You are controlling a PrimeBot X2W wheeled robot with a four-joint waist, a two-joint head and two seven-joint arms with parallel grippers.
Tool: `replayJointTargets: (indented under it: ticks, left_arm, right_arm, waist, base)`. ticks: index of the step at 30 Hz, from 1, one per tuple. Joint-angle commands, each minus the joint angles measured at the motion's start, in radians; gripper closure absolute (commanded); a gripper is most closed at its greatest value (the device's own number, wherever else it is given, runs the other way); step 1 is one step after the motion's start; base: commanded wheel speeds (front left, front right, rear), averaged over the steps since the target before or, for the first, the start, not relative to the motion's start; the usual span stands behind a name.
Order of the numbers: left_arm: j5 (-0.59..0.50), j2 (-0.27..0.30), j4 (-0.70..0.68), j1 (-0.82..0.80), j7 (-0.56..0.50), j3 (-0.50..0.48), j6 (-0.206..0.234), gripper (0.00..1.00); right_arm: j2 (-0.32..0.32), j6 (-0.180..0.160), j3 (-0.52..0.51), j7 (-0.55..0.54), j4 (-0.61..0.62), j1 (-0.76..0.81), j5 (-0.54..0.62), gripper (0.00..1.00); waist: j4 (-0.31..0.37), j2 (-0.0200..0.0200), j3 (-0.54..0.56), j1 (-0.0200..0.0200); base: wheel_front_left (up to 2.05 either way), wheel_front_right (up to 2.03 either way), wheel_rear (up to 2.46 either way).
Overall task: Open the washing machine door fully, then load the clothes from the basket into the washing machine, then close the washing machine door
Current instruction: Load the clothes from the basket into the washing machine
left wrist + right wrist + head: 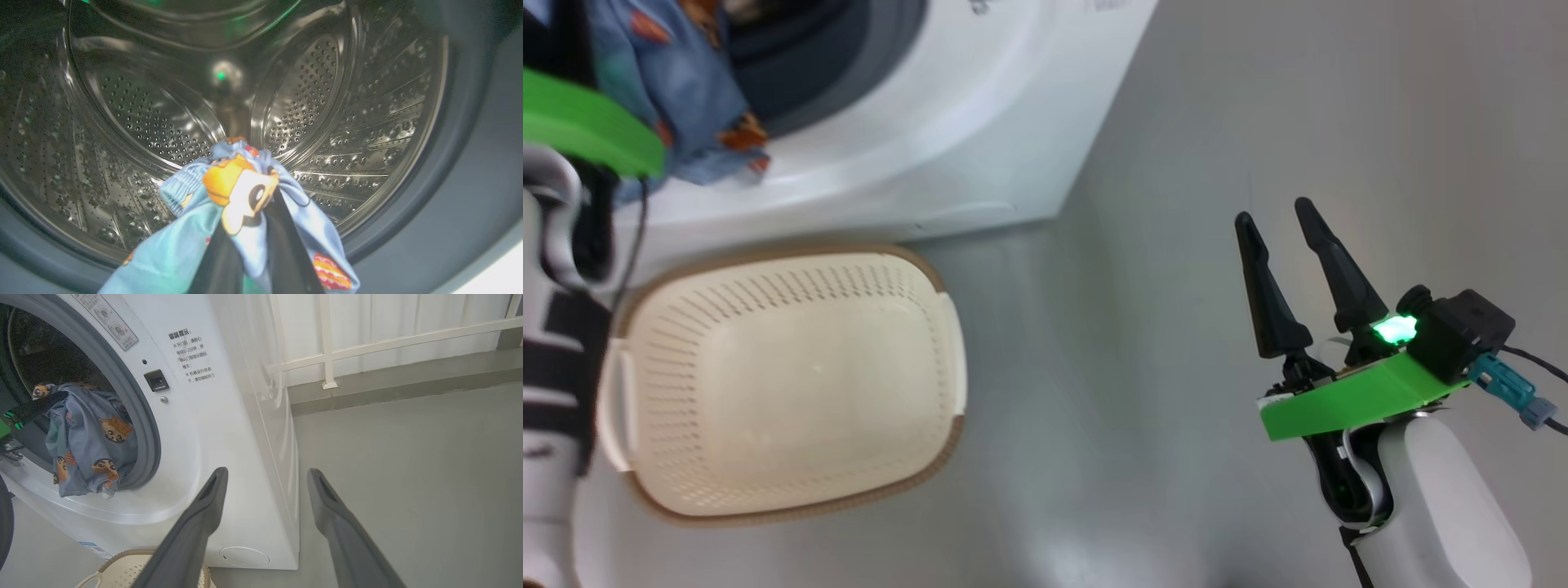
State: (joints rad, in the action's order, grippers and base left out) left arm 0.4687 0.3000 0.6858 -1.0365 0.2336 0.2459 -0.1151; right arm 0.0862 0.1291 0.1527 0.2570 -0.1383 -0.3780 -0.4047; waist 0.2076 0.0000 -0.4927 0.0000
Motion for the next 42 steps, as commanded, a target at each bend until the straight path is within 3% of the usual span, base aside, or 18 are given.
replayJointTargets:
  ticks: [1, 14, 21, 24, 25, 26, 33, 42]
  left_arm:
    - [-0.006, 0.055, 0.001, -0.053, 0.006, -0.018, -0.004, 1.00]
    - [-0.056, 0.100, 0.148, -0.326, 0.024, 0.008, -0.010, 1.00]
    - [-0.113, 0.100, -0.048, -0.371, 0.028, -0.103, 0.017, 1.00]
    - [-0.129, 0.087, -0.018, -0.328, 0.028, -0.121, 0.016, 1.00]
    - [-0.125, 0.081, 0.018, -0.325, 0.028, -0.122, 0.016, 0.58]
    - [-0.128, 0.080, 0.040, -0.327, 0.028, -0.123, 0.016, 0.00]
    - [-0.142, 0.062, 0.228, -0.353, 0.016, -0.082, 0.008, 0.00]
    - [-0.130, 0.049, 0.295, -0.314, 0.027, -0.064, -0.005, 0.00]
  right_arm:
    - [-0.012, 0.002, 0.026, 0.005, 0.034, -0.010, 0.011, 0.00]
    - [-0.033, 0.002, 0.066, 0.005, 0.048, -0.051, 0.006, 0.00]
    - [-0.036, 0.002, 0.074, 0.005, 0.056, -0.065, -0.011, 0.00]
    - [-0.036, 0.002, 0.076, 0.005, 0.051, -0.065, -0.016, 0.00]
    - [-0.036, 0.002, 0.077, 0.005, 0.048, -0.065, -0.017, 0.00]
    - [-0.036, 0.002, 0.078, 0.005, 0.046, -0.066, -0.017, 0.00]
    - [-0.036, 0.002, 0.076, 0.005, 0.037, -0.077, -0.009, 0.00]
    - [-0.036, 0.002, 0.078, 0.005, 0.025, -0.082, -0.011, 0.00]
  waist:
    - [0.074, 0.0000, -0.101, 0.0000]
    - [0.142, 0.0000, -0.221, 0.0000]
    - [0.152, 0.0000, -0.253, 0.0000]
    - [0.146, 0.0000, -0.248, 0.0000]
    - [0.143, 0.0000, -0.247, 0.0000]
    - [0.139, 0.0000, -0.246, 0.0000]
    - [0.115, 0.0000, -0.232, 0.0000]
    - [0.092, 0.0000, -0.176, 0.0000]
  base:
    - [0.00, 0.00, 0.00]
    - [0.00, 0.00, 0.00]
    - [0.00, 0.00, 0.00]
    - [0.00, 0.00, 0.00]
    - [0.00, 0.00, 0.00]
    - [0.00, 0.00, 0.00]
    - [0.00, 0.00, 0.00]
    - [0.00, 0.00, 0.00]
